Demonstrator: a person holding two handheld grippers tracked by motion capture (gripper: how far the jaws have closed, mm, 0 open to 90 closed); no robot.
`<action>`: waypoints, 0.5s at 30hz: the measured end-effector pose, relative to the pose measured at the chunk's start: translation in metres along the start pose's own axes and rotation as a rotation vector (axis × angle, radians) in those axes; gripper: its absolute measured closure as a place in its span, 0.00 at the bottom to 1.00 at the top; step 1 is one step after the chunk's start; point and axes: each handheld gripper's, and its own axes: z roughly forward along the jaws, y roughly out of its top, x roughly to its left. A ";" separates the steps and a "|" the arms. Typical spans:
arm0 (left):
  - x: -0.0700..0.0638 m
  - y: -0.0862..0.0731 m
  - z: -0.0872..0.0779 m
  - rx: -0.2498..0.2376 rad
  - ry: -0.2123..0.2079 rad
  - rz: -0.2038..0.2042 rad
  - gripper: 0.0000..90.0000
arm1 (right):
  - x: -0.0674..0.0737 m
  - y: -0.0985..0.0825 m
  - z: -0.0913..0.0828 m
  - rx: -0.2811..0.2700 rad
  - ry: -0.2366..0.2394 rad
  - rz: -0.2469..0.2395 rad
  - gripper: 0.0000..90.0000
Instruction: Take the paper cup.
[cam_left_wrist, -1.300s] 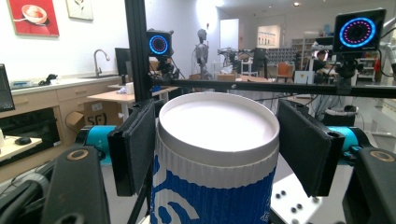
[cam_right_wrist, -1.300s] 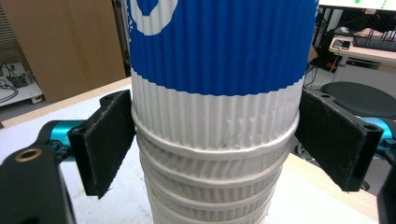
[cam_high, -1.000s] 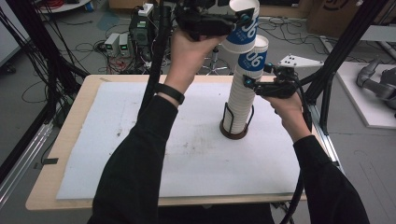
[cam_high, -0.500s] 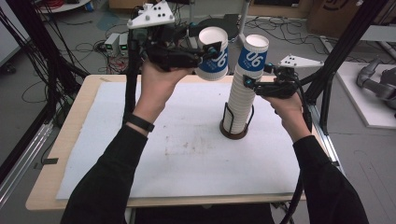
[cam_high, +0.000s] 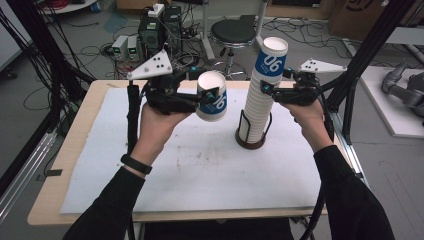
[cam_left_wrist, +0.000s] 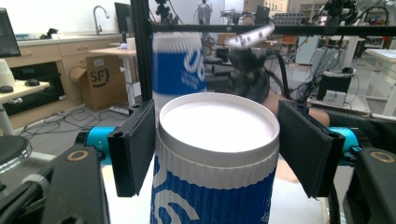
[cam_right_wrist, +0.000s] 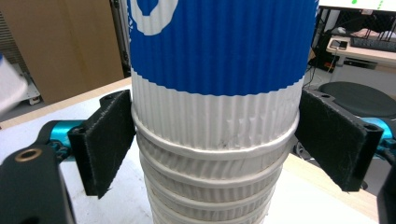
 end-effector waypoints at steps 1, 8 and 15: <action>-0.001 -0.006 0.000 0.006 0.001 -0.003 0.34 | 0.000 -0.001 0.000 -0.003 0.001 -0.001 0.15; -0.006 -0.043 -0.005 0.048 -0.014 -0.046 0.34 | 0.000 -0.002 0.000 -0.010 -0.001 -0.002 0.15; -0.013 -0.073 -0.008 0.058 -0.027 -0.077 0.34 | 0.000 -0.001 0.000 -0.009 0.000 0.000 0.15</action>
